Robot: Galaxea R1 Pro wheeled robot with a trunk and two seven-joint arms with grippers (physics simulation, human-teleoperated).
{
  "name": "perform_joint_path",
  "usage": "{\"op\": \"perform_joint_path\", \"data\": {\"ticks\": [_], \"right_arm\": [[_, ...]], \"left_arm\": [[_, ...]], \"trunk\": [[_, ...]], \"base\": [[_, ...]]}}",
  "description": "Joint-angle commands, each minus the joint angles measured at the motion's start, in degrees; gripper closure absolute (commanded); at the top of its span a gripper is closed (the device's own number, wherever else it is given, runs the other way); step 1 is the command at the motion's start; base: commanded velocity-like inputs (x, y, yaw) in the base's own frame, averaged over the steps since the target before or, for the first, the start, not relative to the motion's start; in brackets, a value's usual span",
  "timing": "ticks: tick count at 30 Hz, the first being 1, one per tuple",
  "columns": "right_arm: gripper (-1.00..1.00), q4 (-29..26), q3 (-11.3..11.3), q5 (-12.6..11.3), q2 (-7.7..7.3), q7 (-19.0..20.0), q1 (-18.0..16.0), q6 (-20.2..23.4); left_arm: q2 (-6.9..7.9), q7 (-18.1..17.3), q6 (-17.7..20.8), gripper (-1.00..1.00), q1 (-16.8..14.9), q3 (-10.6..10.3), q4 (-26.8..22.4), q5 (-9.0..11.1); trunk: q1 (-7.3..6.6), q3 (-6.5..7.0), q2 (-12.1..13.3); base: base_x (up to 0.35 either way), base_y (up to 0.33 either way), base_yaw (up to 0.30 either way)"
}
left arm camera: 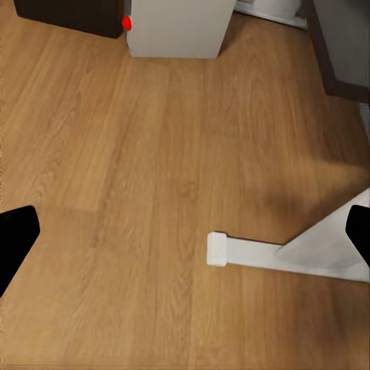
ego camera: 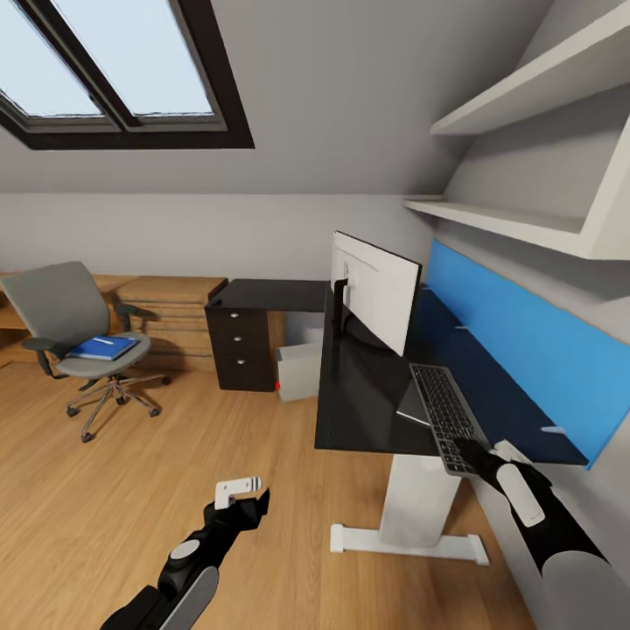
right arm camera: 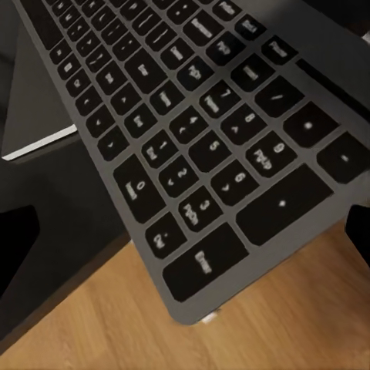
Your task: In the bedroom, organize the workspace by keeping the computer under the desk, ensuring the monitor is on the desk, placing the keyboard on the desk next to the monitor, placing the mouse on the desk next to the keyboard, moving the folder from the swivel chair onto the desk next to the mouse, stacking the notebook on top of the folder with the pen on top of the notebook, and positioning the swivel chair next to the desk.
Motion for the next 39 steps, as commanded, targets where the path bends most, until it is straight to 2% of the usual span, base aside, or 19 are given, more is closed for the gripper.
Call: {"op": "perform_joint_path", "data": {"ticks": [1,11,29,34,38,39], "right_arm": [[-1.0,-0.1,-0.1,-0.6,-0.02,-0.4,0.0,0.2],[-1.0,-0.1,-2.9,-0.6,-0.01,-0.4,0.0,0.4],[-1.0,0.0,-3.7,-0.6,0.0,-0.4,0.0,0.6],[-1.0,0.0,-3.7,-0.6,0.0,-0.5,0.0,0.6],[-1.0,2.5,-5.4,-0.6,-0.03,-0.4,0.1,0.6],[-1.0,3.1,-7.8,-0.6,-0.02,-0.4,0.1,0.6]], "left_arm": [[0.05,0.5,0.1,-1.0,-0.1,-0.2,0.3,0.4],[0.02,0.6,0.1,-1.0,-0.1,-0.2,0.9,0.4],[0.1,0.1,-0.2,-1.0,-0.1,-0.2,1.0,-0.1],[0.1,0.1,-0.2,-1.0,-0.1,-0.3,1.0,-0.1],[0.12,0.1,-0.2,-1.0,-0.1,-0.2,1.0,-0.1],[0.11,0.1,-0.2,-1.0,-0.1,-0.3,1.0,-0.1]], "trunk": [[0.23,-0.25,-0.5],[2.42,-2.05,-4.5],[2.42,-2.05,-4.5],[2.42,-2.05,-4.5],[2.42,-2.05,-4.5],[2.42,-2.05,-4.5]], "base": [[0.0,0.0,0.0],[0.0,0.0,0.0],[-0.004,0.0,0.0],[-0.249,0.0,0.0],[-0.068,0.0,0.0],[-0.028,0.0,0.0]]}}
